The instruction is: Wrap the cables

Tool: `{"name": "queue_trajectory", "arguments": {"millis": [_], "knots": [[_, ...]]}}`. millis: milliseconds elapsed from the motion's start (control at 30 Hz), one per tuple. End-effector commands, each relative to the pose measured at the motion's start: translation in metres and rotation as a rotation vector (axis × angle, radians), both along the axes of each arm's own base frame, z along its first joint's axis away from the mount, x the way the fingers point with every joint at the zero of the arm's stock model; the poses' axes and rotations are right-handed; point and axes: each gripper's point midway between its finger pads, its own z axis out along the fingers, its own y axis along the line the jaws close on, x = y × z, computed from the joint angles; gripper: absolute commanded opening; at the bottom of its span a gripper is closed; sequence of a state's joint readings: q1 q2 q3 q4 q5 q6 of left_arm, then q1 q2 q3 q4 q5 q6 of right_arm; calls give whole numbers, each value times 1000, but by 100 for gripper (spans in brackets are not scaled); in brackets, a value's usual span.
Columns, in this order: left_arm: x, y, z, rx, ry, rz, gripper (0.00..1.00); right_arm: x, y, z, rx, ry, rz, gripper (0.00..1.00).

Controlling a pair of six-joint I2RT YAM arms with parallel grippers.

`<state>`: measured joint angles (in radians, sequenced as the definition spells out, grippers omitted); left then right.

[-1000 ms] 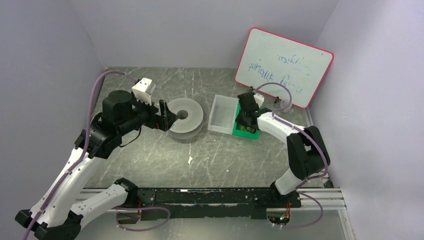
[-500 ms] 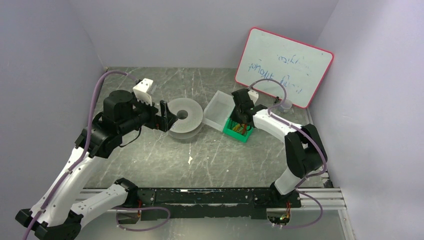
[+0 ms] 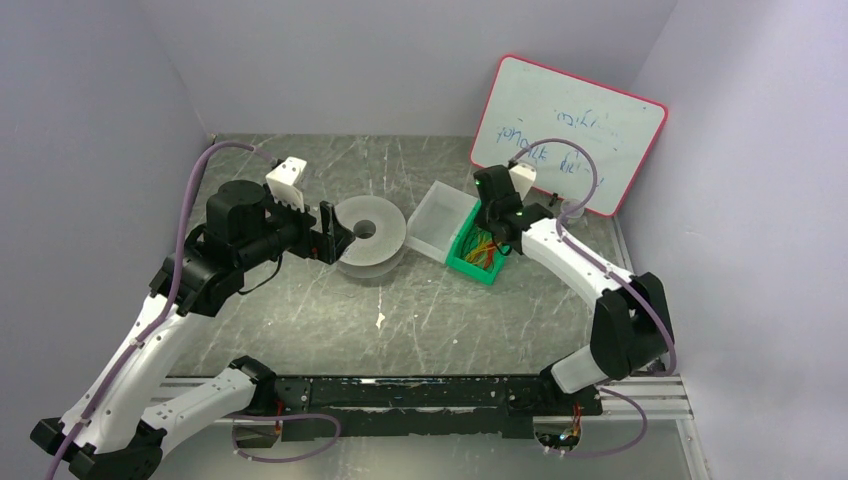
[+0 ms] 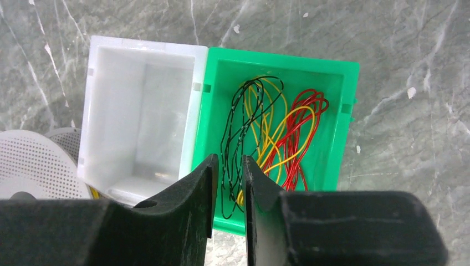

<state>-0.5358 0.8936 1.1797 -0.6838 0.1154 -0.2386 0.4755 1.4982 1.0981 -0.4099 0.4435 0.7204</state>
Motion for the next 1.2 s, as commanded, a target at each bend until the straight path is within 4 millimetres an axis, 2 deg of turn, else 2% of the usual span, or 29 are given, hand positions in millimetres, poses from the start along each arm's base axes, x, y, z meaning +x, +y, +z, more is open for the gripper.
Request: {"name": "queue_trajectory", "arguments": {"millis": [0, 233, 333, 600, 1167], "knots": [[0, 2, 7, -2, -29, 3, 100, -6, -10, 4, -11, -10, -26, 29], [-2, 2, 4, -3, -6, 1, 100, -11, -7, -38, 130, 75, -28, 32], [-5, 2, 4, -10, -7, -1, 100, -8, -3, -47, 155, 97, -25, 31], [-8, 3, 4, -15, -1, -1, 100, 0, 13, -61, 248, 128, -17, 31], [-13, 6, 8, -18, -7, 0, 100, 9, 12, -82, 252, 149, -73, 28]]}}
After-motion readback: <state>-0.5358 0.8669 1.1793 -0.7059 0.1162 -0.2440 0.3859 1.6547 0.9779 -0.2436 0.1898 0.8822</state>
